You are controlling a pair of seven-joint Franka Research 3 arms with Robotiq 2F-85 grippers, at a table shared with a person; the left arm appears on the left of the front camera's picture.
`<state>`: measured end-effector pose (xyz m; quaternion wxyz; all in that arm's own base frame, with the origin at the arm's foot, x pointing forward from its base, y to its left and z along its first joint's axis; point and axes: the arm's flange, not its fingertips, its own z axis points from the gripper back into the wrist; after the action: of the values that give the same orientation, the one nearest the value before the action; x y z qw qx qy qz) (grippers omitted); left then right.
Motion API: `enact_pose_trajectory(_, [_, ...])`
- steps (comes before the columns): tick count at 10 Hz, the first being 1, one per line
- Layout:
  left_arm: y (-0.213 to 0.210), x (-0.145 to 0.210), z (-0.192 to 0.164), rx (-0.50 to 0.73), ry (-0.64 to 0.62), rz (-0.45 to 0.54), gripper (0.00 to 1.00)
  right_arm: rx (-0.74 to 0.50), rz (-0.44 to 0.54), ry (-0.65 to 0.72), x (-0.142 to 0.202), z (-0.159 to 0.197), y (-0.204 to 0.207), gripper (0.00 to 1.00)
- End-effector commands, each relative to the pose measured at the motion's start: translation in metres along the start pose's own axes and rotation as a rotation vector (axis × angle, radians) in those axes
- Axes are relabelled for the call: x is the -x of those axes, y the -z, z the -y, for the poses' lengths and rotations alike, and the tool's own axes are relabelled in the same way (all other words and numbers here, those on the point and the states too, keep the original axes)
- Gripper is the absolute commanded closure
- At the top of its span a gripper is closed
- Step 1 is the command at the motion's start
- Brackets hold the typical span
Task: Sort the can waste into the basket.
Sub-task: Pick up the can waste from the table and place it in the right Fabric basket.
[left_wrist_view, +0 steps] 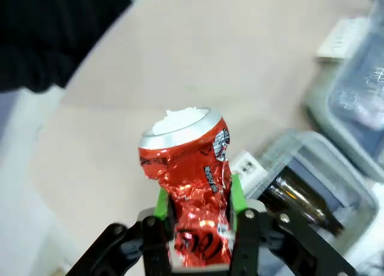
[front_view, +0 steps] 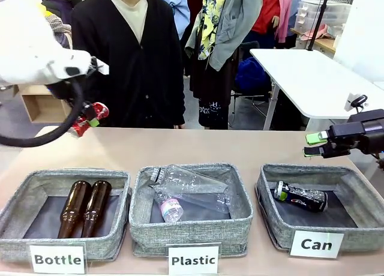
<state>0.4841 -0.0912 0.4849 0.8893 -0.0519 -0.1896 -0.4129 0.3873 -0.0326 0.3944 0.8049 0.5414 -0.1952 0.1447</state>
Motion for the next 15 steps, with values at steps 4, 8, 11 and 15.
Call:
enact_pose_trajectory(4, [-0.033,0.103,0.097,0.077,0.446,0.116,1.00,-0.005,0.013,-0.023,0.002,0.000,0.002,0.00])
enact_pose_trajectory(8, [-0.034,0.095,0.103,0.090,0.431,0.108,1.00,-0.005,0.013,-0.023,0.002,0.000,0.002,0.00])
enact_pose_trajectory(11, [-0.035,0.097,0.101,0.111,0.444,0.104,0.56,0.000,0.000,0.000,0.000,0.000,0.000,0.00])
enact_pose_trajectory(15, [-0.069,-0.046,0.221,0.007,0.591,0.239,0.56,0.285,-0.132,0.215,0.035,-0.040,-0.042,0.00])
